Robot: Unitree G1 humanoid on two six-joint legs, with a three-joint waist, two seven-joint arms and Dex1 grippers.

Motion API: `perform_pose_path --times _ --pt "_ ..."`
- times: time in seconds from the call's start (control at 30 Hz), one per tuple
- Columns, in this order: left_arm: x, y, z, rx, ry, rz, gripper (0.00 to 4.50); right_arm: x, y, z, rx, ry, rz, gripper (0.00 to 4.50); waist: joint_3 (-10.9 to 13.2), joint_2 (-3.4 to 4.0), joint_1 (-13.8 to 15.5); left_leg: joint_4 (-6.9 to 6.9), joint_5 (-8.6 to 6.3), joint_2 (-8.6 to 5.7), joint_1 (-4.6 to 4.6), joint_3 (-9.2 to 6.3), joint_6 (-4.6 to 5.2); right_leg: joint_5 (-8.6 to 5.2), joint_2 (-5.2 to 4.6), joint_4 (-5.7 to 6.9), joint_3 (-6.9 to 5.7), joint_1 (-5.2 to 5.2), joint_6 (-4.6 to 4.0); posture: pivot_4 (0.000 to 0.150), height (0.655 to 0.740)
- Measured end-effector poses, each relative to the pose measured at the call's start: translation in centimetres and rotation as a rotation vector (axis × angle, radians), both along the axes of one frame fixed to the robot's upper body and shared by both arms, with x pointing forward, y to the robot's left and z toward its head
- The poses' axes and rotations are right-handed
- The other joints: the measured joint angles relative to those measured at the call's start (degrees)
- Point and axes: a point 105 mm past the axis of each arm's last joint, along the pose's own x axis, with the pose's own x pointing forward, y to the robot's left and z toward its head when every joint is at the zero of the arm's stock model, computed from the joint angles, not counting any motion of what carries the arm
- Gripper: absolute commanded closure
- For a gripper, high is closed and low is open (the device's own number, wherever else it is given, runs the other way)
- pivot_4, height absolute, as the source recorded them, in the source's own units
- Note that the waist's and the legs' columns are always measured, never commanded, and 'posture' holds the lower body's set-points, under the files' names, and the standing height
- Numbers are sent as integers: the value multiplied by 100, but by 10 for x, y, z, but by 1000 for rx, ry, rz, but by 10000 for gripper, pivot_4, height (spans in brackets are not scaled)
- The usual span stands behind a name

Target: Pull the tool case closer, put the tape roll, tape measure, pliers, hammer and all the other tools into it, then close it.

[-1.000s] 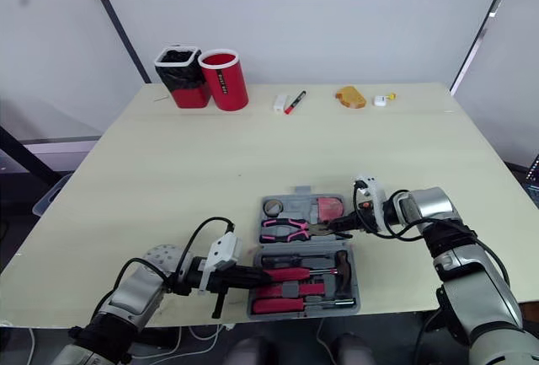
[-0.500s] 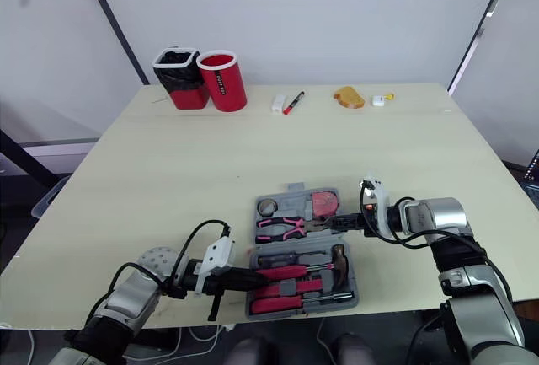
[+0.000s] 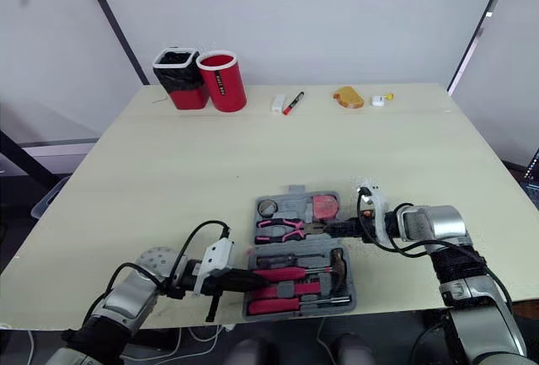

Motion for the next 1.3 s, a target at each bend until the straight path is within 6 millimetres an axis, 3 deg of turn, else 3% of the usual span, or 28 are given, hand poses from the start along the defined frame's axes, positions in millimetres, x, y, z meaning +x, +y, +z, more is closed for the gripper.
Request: perform_pose_path --times 0.47,0.63,1.3 --pt "2 -3 -4 24 -6 -3 44789 16 10 -3 -31 -55 28 0 -7 3 -40 0 1 1 28 2 0 -4 2 3 8 19 -14 1500 7400" --pt "2 -1 -6 26 2 6 44789 21 17 -5 16 -24 13 0 -7 3 -101 0 1 4 79 5 0 -10 2 5 12 62 -27 1500 7400" --pt "-4 -4 -11 -50 20 80 44789 37 34 -9 52 -63 20 0 -27 12 -171 -19 1 24 95 23 -1 -8 1 5 33 60 -31 1500 7400"
